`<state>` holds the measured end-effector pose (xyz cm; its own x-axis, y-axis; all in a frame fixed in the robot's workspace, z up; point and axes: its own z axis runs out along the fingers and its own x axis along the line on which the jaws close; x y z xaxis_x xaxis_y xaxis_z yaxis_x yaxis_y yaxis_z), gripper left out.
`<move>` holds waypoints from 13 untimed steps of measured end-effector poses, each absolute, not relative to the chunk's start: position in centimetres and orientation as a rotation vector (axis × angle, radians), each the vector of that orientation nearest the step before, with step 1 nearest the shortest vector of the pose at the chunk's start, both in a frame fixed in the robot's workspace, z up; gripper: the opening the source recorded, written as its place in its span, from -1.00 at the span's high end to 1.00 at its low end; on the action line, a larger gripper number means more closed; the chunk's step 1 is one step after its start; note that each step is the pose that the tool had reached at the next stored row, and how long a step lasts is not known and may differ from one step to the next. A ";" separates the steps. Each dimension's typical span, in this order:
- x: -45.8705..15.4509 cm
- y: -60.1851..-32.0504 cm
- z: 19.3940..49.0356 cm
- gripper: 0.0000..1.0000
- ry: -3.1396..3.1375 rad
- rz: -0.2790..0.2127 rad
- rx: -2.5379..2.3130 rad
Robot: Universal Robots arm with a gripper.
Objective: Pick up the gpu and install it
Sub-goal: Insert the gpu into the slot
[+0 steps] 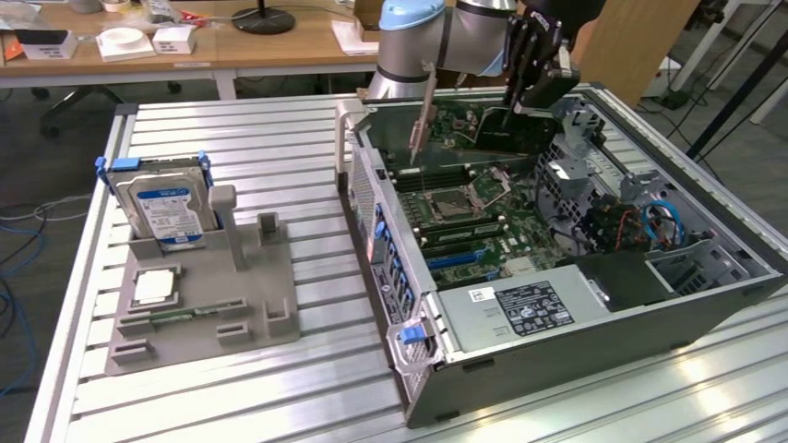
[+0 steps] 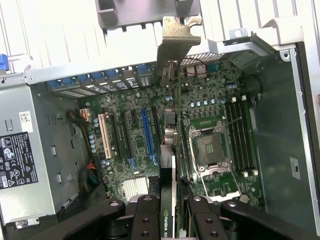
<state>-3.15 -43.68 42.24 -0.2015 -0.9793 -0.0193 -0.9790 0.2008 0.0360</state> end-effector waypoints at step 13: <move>-3.1 -43.7 42.2 0.47 -2.355 -0.062 2.064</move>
